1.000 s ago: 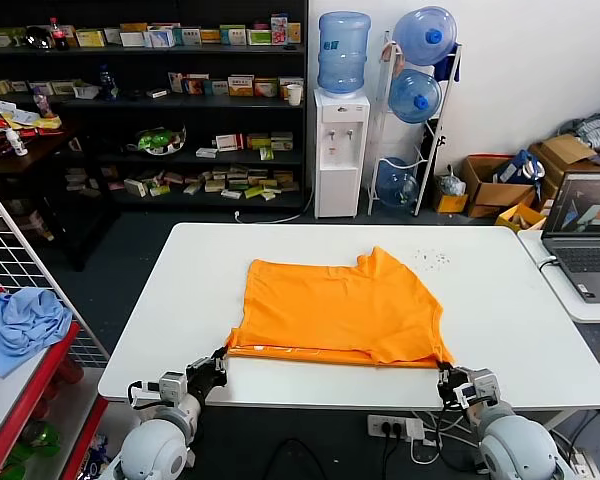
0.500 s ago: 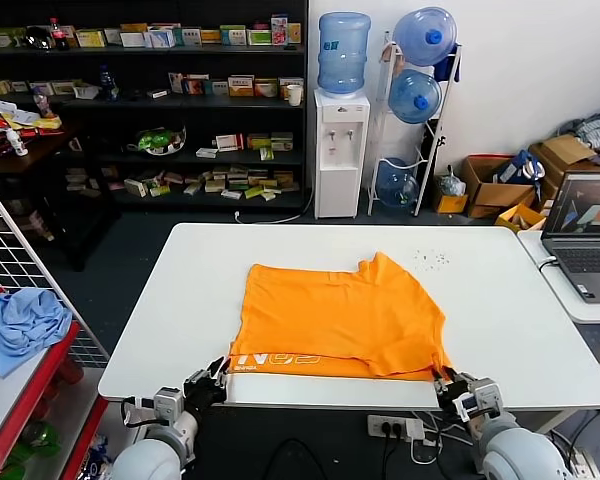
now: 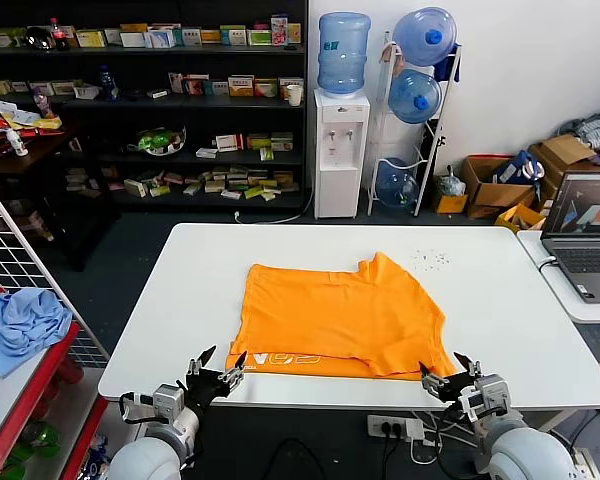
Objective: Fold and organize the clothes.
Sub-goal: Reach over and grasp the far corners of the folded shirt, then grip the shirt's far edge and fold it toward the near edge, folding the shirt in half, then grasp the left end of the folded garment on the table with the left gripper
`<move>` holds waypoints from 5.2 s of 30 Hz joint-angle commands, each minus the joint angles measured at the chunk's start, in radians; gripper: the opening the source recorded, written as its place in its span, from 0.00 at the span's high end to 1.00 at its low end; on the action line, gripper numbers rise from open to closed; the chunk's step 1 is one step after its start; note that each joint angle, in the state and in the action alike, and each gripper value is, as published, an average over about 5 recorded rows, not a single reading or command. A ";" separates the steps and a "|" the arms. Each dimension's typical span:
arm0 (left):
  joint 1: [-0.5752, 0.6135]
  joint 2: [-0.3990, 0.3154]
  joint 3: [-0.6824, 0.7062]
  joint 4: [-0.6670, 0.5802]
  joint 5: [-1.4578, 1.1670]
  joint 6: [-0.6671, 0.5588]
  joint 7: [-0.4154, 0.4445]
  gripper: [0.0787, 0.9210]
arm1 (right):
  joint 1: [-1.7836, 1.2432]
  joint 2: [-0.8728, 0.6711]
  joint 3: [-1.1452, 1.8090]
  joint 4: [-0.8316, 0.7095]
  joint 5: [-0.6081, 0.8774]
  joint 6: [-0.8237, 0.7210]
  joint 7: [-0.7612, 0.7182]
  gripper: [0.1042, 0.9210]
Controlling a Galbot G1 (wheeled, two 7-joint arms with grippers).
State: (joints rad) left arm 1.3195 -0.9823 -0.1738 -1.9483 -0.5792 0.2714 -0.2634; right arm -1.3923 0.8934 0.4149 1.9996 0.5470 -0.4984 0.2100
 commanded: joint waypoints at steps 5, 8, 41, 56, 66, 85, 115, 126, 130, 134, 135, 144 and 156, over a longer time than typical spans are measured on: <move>-0.426 -0.013 0.126 0.294 -0.044 -0.026 0.027 0.12 | 0.488 0.058 -0.120 -0.452 0.056 0.177 -0.135 0.12; -0.520 -0.032 0.182 0.397 -0.063 -0.024 0.044 0.12 | 0.610 0.097 -0.160 -0.596 0.051 0.177 -0.177 0.12; -0.918 -0.412 0.220 1.157 0.016 -0.026 0.149 0.12 | 0.927 0.331 -0.213 -1.186 -0.084 0.126 -0.326 0.12; -0.901 -0.399 0.231 1.139 0.026 0.023 0.166 0.34 | 0.920 0.340 -0.212 -1.165 -0.121 0.078 -0.302 0.50; -0.864 -0.349 0.237 1.039 -0.011 0.033 0.166 0.68 | 0.900 0.325 -0.227 -1.091 -0.095 0.114 -0.287 0.85; -0.540 -0.034 0.207 0.428 -0.184 0.043 0.050 0.98 | 0.547 0.106 -0.233 -0.487 -0.013 0.070 -0.093 0.97; -0.143 0.019 0.126 0.113 -0.095 -0.007 -0.045 0.86 | 0.112 -0.006 -0.124 -0.125 -0.049 -0.029 0.003 0.87; -0.148 -0.013 0.105 0.173 -0.203 -0.015 -0.075 0.49 | 0.124 0.001 -0.127 -0.119 -0.041 -0.028 0.008 0.49; -0.159 -0.033 0.104 0.192 -0.240 0.001 -0.090 0.34 | 0.125 0.000 -0.128 -0.119 -0.041 -0.028 0.009 0.34; -0.172 -0.052 0.106 0.220 -0.250 0.009 -0.105 0.21 | 0.120 0.002 -0.127 -0.114 -0.050 -0.027 0.008 0.21; -0.174 -0.055 0.107 0.227 -0.251 0.011 -0.107 0.18 | 0.117 0.003 -0.128 -0.112 -0.055 -0.027 0.007 0.18; -0.185 -0.069 0.113 0.239 -0.251 0.013 -0.106 0.21 | 0.105 0.009 -0.131 -0.094 -0.068 -0.028 0.007 0.12; -0.188 -0.065 0.112 0.237 -0.261 0.011 -0.096 0.63 | 0.095 0.007 -0.130 -0.083 -0.061 -0.037 0.009 0.12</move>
State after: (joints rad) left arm 1.1320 -1.0441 -0.0622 -1.7147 -0.8293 0.2795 -0.3595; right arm -1.2937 0.9006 0.2842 1.9098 0.4847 -0.5344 0.2184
